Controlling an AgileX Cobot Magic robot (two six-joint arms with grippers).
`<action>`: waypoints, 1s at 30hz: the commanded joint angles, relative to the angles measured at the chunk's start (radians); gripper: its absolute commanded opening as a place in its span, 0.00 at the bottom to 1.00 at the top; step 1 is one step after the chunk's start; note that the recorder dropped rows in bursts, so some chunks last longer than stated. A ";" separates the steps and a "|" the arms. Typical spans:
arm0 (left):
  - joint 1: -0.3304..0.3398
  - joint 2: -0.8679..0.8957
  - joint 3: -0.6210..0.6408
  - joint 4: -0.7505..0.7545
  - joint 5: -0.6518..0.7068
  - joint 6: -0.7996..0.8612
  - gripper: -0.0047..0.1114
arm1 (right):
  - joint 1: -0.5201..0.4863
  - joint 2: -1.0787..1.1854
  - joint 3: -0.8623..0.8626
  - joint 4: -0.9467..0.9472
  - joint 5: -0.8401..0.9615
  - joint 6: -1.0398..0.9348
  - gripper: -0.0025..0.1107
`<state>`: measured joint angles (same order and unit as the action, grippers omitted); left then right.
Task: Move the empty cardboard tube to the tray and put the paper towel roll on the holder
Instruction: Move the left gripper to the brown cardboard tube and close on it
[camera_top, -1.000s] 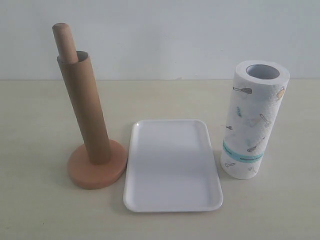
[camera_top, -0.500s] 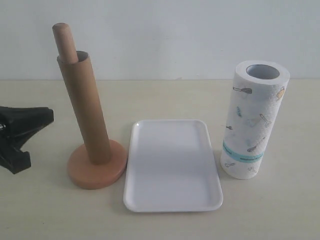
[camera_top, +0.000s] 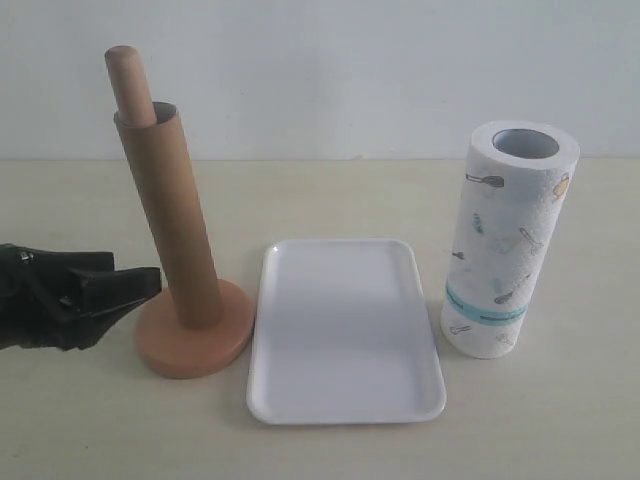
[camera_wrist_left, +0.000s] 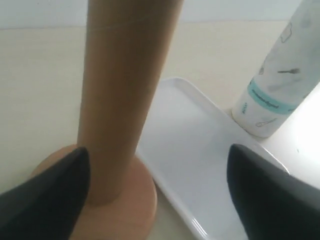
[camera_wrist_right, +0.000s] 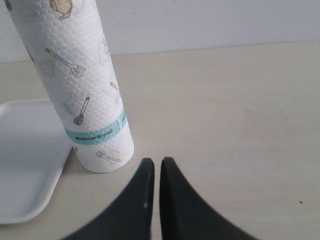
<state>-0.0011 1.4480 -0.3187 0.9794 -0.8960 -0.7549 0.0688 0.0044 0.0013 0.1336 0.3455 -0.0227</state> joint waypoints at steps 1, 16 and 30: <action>-0.003 0.043 -0.006 -0.088 -0.079 0.087 0.72 | 0.001 -0.004 -0.001 -0.005 -0.006 -0.002 0.06; -0.106 0.244 -0.122 -0.266 -0.180 0.416 0.72 | 0.001 -0.004 -0.001 -0.005 -0.006 -0.003 0.06; -0.140 0.353 -0.240 -0.276 -0.175 0.447 0.41 | 0.001 -0.004 -0.001 -0.005 -0.006 -0.002 0.06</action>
<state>-0.1351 1.7970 -0.5534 0.7141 -1.0658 -0.3322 0.0688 0.0044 0.0013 0.1336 0.3455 -0.0227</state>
